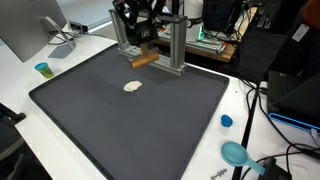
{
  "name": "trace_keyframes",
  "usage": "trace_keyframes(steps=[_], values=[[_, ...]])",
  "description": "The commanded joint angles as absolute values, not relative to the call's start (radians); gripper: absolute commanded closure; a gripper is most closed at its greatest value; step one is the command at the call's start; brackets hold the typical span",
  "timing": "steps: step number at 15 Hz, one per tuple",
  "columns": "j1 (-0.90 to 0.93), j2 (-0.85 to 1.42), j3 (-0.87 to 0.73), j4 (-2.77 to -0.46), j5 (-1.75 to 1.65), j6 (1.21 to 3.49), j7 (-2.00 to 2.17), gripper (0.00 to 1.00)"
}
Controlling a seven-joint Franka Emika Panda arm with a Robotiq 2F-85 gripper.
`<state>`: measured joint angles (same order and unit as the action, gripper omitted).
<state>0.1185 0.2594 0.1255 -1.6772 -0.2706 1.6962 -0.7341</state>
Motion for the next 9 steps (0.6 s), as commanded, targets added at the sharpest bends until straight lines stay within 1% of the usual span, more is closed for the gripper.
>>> trace_keyframes(steps=[1,2,3,7,8,9], values=[[0.099,0.354,0.117,-1.493,-0.378,1.599,-0.948,0.79],[0.092,0.373,0.112,-1.473,-0.404,1.634,-1.005,0.79],[0.1,0.312,0.117,-1.563,-0.352,1.647,-0.903,0.54],[0.089,0.367,0.109,-1.504,-0.379,1.648,-0.979,0.54],[0.093,0.346,0.115,-1.528,-0.377,1.646,-0.992,0.79],[0.08,0.329,0.125,-1.546,-0.354,1.637,-1.05,0.79]])
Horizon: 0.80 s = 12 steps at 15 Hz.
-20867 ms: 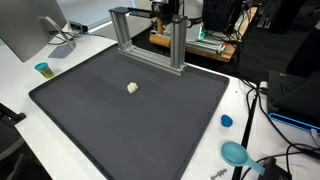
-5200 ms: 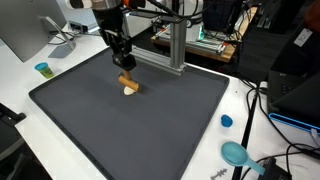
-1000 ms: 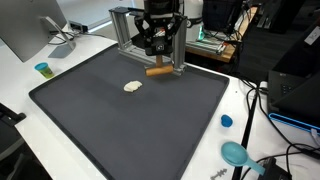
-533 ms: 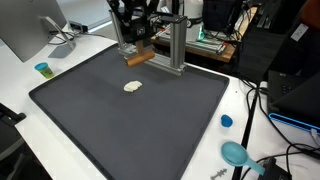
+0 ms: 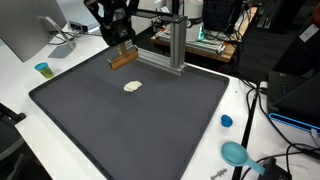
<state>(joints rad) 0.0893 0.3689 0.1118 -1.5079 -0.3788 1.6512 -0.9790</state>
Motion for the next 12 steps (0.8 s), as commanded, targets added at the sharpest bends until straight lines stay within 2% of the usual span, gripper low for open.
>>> trace_keyframes(steps=[1,6,10,11,12], values=[[0.057,0.321,0.13,-1.555,-0.328,1.614,-1.149,0.79],[-0.049,0.232,0.111,-1.703,-0.177,1.682,-1.446,0.79],[-0.075,0.13,0.089,-1.912,-0.01,1.909,-1.396,0.79],[-0.078,0.123,0.091,-1.94,0.053,1.904,-1.425,0.79],[-0.061,0.207,0.073,-1.818,-0.028,1.852,-1.413,0.54]])
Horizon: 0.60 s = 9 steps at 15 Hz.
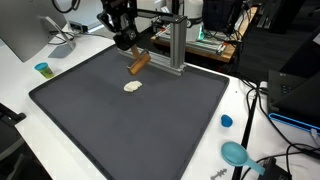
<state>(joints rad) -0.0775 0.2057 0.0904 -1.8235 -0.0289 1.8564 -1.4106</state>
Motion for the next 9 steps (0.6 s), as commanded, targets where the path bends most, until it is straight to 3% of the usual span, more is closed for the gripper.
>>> trace_keyframes(steps=[1,5,6,9], values=[[-0.059,0.19,0.073,-1.859,0.006,1.87,-1.413,0.54],[-0.055,0.162,0.074,-1.909,0.025,1.886,-1.413,0.54],[-0.055,0.161,0.073,-1.909,0.026,1.886,-1.413,0.79],[-0.052,0.172,0.064,-1.925,0.008,1.936,-1.363,0.79]])
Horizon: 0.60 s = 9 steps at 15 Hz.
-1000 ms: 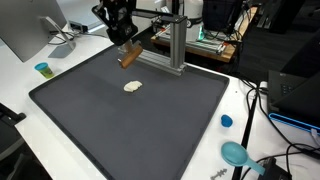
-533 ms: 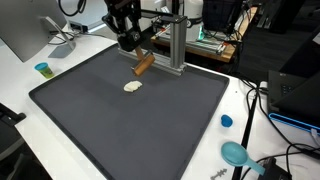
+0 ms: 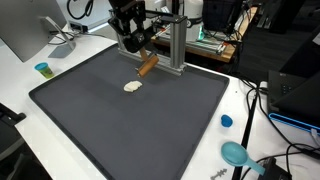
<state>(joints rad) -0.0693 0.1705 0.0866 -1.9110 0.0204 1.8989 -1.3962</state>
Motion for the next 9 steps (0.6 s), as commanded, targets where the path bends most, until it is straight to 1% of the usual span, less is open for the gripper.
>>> trace_keyframes(steps=[1,9], values=[[-0.051,0.175,0.062,-1.932,0.006,1.965,-1.341,0.79],[-0.043,0.172,0.042,-2.012,-0.092,2.159,-1.172,0.79]])
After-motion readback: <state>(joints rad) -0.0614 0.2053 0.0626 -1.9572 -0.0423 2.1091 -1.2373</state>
